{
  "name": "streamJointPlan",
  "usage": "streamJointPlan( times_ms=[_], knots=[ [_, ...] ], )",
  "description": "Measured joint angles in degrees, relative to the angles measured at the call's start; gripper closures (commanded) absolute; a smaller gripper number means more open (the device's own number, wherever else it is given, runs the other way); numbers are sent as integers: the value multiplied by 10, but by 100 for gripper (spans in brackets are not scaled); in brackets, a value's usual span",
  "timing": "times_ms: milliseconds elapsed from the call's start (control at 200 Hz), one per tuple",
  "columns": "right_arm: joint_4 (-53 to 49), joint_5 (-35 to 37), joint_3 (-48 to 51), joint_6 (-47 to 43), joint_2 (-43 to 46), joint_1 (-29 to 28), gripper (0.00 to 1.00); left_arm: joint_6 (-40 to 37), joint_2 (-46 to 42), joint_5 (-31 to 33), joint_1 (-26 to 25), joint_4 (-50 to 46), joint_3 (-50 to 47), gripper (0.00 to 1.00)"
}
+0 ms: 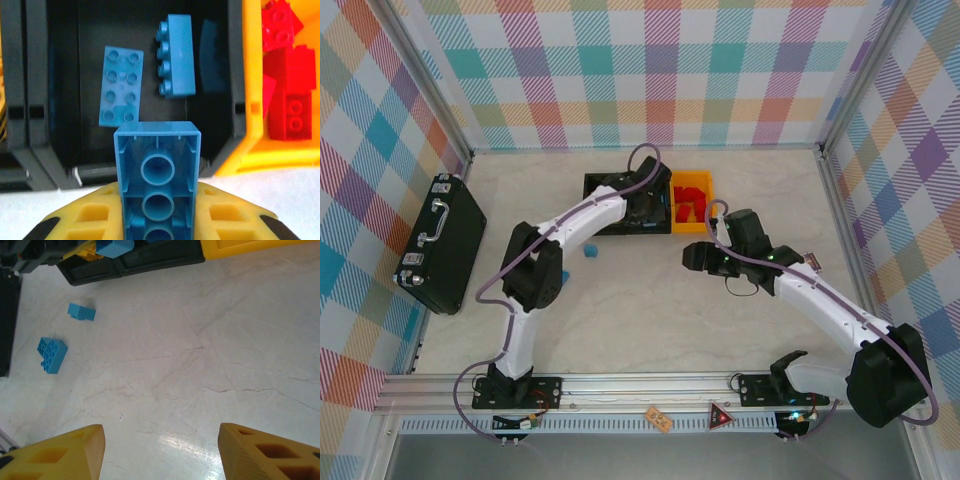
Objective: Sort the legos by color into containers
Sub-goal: Place the lego in the container.
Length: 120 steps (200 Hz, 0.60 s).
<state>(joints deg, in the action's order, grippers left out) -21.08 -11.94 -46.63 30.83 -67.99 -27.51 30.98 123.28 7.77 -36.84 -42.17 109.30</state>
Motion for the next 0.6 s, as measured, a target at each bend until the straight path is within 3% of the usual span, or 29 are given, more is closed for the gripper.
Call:
streamJointPlan(
  times_ms=[375,520,600],
  knots=[
    [0,0,0,1,-18,9,39,-17,121,4,19,-44,157,76],
    [0,0,0,1,-18,11,39,-19,138,4,19,-50,170,56],
    [0,0,0,2,-18,13,39,-21,139,4,19,-58,170,52]
  ],
)
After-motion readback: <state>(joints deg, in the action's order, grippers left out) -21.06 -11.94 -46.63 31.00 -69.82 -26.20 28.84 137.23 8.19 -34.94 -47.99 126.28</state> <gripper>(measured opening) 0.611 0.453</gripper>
